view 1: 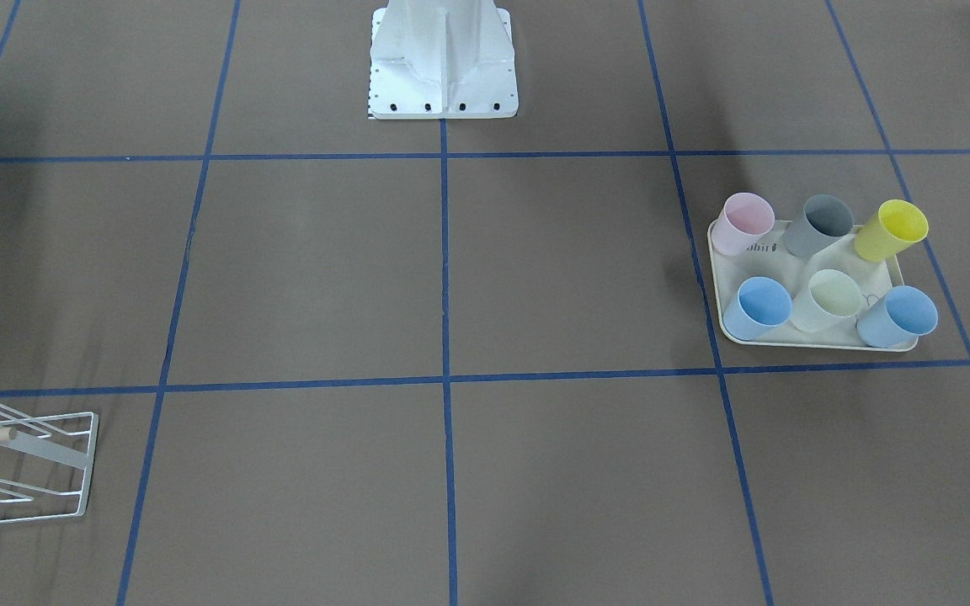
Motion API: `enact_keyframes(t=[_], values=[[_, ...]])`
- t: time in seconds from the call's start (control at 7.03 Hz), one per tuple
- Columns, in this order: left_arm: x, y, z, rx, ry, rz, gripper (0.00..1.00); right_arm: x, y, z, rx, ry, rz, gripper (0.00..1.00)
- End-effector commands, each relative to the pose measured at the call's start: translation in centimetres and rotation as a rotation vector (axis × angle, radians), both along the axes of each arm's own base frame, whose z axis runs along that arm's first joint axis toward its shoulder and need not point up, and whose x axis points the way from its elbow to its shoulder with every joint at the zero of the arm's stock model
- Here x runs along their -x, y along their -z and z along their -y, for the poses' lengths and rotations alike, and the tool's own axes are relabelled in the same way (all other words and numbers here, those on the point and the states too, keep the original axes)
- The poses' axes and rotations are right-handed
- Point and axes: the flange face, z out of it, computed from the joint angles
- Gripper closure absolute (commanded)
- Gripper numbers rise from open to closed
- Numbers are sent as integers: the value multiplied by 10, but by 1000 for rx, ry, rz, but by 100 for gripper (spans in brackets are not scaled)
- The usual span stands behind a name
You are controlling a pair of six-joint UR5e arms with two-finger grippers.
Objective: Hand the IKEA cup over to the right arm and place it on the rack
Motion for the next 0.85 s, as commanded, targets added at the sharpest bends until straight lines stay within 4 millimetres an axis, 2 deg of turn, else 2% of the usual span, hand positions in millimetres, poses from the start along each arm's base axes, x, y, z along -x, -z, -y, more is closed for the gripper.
enact_keyframes(t=[0.0, 0.14, 0.43, 0.71], values=[[-3, -7, -8, 55, 41, -40, 0, 1, 1, 0, -7, -1, 3, 0], [-25, 4, 3, 85, 24, -60, 0, 4, -1, 1, -5, 5, 9, 0], [-65, 5, 8, 101, -53, -51, 0, 11, 4, 1, -15, 23, 49, 0], [-74, -2, 9, 147, -46, -41, 0, 22, 11, 4, -45, 46, 70, 0]])
